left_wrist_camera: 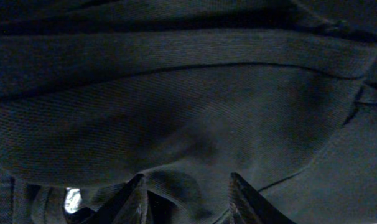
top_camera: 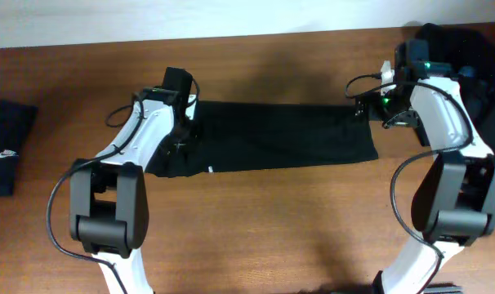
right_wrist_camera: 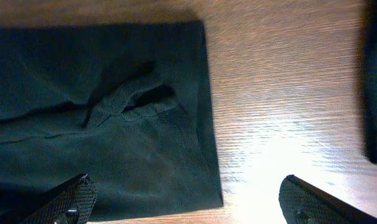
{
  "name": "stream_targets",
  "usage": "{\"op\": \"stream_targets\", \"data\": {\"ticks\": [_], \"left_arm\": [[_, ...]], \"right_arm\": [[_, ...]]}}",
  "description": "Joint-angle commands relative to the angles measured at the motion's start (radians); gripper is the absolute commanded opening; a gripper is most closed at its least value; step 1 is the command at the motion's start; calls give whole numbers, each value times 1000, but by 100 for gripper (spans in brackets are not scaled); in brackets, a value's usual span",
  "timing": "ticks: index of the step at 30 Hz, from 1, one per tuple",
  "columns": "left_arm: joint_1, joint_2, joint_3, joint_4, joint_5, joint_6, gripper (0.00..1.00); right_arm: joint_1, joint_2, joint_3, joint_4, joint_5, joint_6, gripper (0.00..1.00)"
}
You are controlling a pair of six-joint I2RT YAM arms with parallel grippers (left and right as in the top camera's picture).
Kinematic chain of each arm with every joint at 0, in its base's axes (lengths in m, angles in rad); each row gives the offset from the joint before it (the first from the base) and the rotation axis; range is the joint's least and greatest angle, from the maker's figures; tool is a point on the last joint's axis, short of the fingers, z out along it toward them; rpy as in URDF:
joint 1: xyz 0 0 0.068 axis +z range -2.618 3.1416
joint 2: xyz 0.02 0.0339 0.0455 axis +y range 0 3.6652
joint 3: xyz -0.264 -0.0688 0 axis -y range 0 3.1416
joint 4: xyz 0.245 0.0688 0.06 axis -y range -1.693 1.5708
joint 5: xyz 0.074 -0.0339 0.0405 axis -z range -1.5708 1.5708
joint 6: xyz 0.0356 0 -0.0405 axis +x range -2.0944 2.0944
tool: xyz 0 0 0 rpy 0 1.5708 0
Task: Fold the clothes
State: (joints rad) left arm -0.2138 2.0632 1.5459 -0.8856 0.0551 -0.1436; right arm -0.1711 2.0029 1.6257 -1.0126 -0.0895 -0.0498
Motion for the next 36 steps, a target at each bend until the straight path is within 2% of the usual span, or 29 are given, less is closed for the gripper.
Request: {"op": "stream_targets", "data": {"ticks": [1,8,27,32,36], "left_arm": [[2,2,-1,2,29,-5,43],[1,2,-1,-16,32,-5,43],[1,2,-1,-35,35,-5,42],[1,2,-1,-35,35,-5,43],[1,2,-1,-35,35,-5,43]], "right_arm": [[-11,65,-3,6,-84,-72,99],[-11,144,-3,23,-122,-180,99],[-14,248,-5,90,-185,-178,99],[-13,261,-5,86,-280,-178,100],[-13,261,-5,85,-369,-178,88]]}}
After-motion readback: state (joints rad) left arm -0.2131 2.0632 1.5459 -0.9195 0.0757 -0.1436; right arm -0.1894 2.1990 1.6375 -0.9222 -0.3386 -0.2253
